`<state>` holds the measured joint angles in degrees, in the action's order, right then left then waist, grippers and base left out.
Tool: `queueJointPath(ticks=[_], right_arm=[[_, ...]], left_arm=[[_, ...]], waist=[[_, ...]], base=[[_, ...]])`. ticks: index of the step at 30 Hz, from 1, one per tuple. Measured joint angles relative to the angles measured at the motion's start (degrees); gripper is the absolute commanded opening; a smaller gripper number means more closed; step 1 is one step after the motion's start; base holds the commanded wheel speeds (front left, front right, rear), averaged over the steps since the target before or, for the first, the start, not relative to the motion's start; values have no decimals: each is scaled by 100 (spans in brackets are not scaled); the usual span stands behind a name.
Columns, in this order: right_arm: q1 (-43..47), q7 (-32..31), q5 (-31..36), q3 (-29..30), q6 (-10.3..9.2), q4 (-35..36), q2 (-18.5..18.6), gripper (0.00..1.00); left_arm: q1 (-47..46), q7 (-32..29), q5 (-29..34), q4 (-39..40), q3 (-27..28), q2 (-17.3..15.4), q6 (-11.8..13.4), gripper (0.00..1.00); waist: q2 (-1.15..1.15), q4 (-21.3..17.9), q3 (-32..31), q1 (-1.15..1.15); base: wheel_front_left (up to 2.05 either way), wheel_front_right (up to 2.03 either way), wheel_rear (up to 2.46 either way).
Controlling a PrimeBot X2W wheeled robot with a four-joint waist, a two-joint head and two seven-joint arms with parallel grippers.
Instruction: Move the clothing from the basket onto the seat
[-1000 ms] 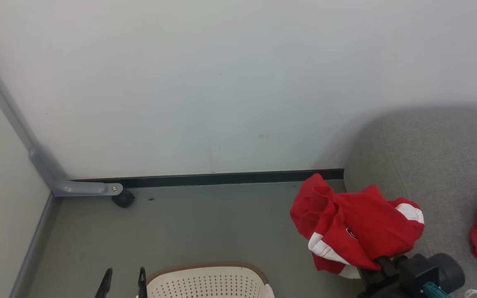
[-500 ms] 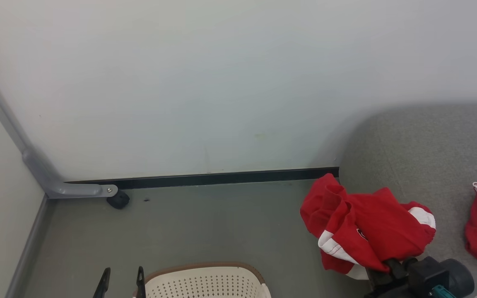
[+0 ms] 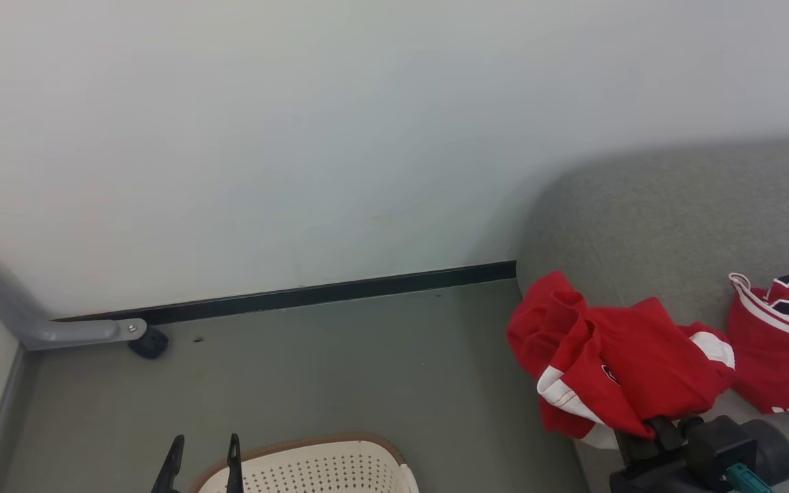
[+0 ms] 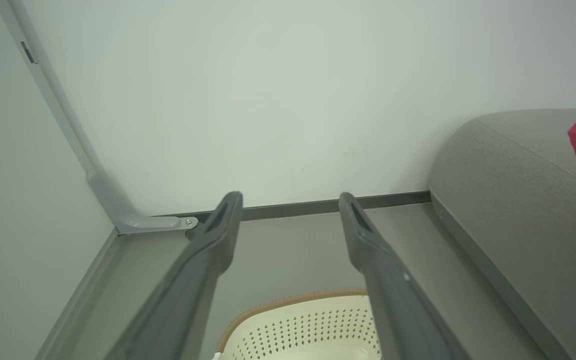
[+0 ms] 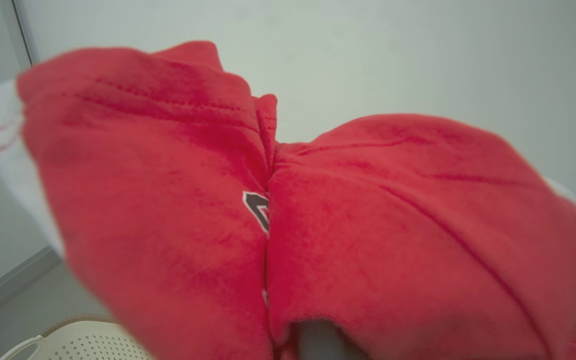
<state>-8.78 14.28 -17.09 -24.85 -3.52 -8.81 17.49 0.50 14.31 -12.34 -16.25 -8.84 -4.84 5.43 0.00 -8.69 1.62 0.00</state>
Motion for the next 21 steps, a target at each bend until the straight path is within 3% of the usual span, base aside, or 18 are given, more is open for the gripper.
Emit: queueJointPath(ticks=[21], right_arm=[[-9, 0, 211, 344, -9, 209, -102, 0]], left_arm=[[-307, 0, 218, 186, -2, 29, -300, 100]], waist=[[0, -1483, 406, 0]], base=[[0, 0, 0]])
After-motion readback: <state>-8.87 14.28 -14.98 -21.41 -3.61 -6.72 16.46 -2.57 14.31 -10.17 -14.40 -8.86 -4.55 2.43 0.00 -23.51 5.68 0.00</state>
